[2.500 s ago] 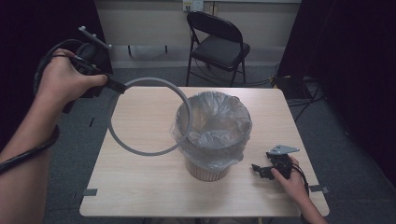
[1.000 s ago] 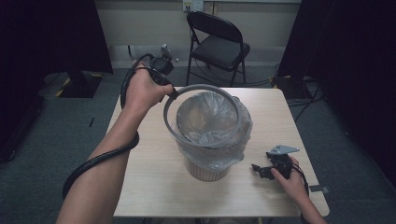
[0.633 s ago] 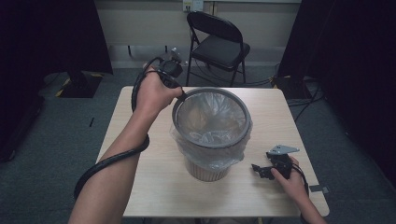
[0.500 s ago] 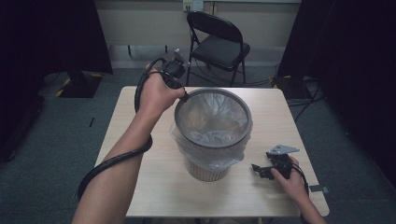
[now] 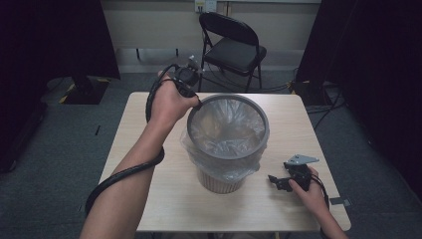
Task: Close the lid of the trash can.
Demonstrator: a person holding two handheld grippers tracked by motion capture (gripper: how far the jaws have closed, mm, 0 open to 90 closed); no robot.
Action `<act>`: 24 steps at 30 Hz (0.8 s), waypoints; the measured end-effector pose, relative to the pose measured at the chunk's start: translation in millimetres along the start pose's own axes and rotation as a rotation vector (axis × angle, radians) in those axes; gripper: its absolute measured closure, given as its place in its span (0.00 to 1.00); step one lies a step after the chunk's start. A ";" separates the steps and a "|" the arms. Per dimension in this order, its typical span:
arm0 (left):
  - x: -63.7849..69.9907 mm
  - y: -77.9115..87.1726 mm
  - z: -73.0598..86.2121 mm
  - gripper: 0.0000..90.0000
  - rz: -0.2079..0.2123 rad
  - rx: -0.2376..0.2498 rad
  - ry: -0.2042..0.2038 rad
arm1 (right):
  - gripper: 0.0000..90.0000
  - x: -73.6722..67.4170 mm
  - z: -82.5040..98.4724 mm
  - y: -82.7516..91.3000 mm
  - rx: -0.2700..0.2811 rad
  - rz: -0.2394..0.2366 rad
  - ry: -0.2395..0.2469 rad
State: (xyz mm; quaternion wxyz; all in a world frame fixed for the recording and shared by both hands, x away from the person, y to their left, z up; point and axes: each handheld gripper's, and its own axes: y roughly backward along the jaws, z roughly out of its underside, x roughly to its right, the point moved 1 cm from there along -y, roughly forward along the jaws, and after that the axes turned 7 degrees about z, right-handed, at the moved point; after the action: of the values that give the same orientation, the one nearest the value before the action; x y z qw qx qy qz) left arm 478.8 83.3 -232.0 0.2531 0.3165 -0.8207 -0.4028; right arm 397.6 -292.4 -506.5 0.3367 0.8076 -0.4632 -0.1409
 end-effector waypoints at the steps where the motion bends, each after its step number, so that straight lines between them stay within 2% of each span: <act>1: -0.3 0.0 0.0 0.92 0.002 0.001 0.001 | 0.14 -0.1 0.0 0.0 0.000 0.000 -0.001; 3: -1.1 0.5 0.0 0.91 0.002 0.017 -0.013 | 0.14 0.0 0.0 0.0 0.000 0.000 0.000; 4: -1.4 0.7 0.2 0.88 -0.014 0.036 -0.028 | 0.14 0.0 0.0 0.0 0.000 0.000 0.000; 6: -3.5 -0.3 0.9 0.72 -0.010 0.048 -0.042 | 0.14 0.0 0.0 0.0 0.000 0.000 0.000; 8: -6.0 -0.5 1.7 0.54 -0.004 0.092 -0.048 | 0.14 0.0 0.0 0.0 0.000 0.000 0.000; 10: -7.8 0.6 2.6 0.46 0.002 0.102 -0.050 | 0.14 0.0 0.0 0.0 0.000 0.000 0.000; 12: -9.7 1.8 3.8 0.38 -0.016 0.110 -0.061 | 0.14 0.0 0.0 0.0 0.000 0.000 0.000; 15: -12.3 3.4 7.1 0.31 -0.029 0.118 -0.060 | 0.14 0.0 0.0 0.0 0.000 0.000 0.000; 20: -17.9 9.0 13.6 0.26 -0.048 0.124 -0.057 | 0.14 0.0 0.0 0.0 0.000 0.000 0.000; 24: -22.3 13.9 18.9 0.22 -0.053 0.144 -0.036 | 0.14 0.0 0.0 0.0 0.000 0.000 0.000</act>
State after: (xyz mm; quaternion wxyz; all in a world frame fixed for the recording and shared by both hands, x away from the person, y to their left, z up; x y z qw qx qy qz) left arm 476.8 115.5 -234.5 0.2041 0.3482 -0.8433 -0.3549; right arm 397.6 -292.4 -506.5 0.3366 0.8078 -0.4631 -0.1407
